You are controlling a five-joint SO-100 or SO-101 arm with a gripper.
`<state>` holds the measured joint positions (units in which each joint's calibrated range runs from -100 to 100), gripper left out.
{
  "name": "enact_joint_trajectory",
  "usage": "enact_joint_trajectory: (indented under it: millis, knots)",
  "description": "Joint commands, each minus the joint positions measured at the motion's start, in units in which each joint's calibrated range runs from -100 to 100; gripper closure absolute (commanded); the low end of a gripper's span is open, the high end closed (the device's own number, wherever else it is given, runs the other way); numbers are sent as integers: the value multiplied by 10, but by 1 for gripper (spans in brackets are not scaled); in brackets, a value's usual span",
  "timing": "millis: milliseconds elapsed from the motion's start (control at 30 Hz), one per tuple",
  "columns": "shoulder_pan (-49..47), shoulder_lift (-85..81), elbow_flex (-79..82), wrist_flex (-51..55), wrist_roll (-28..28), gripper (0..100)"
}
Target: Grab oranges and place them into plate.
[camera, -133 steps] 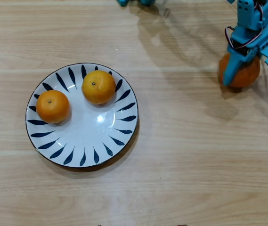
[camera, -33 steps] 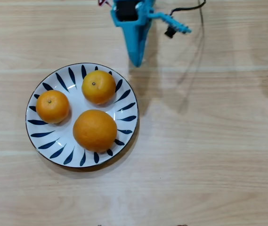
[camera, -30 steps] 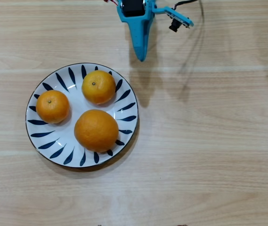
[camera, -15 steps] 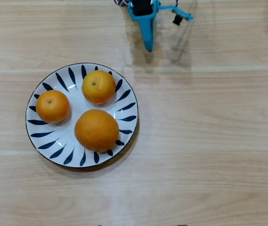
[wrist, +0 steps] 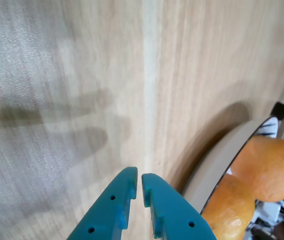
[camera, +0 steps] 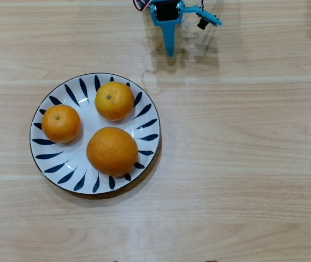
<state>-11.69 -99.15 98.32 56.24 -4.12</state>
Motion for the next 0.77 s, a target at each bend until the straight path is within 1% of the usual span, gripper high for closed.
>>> enact_joint_trajectory:
  millis: [0,733]
  knots:
    - [-2,-6,-5,7,-2,98]
    - [-2,-6,-4,4,-2,98]
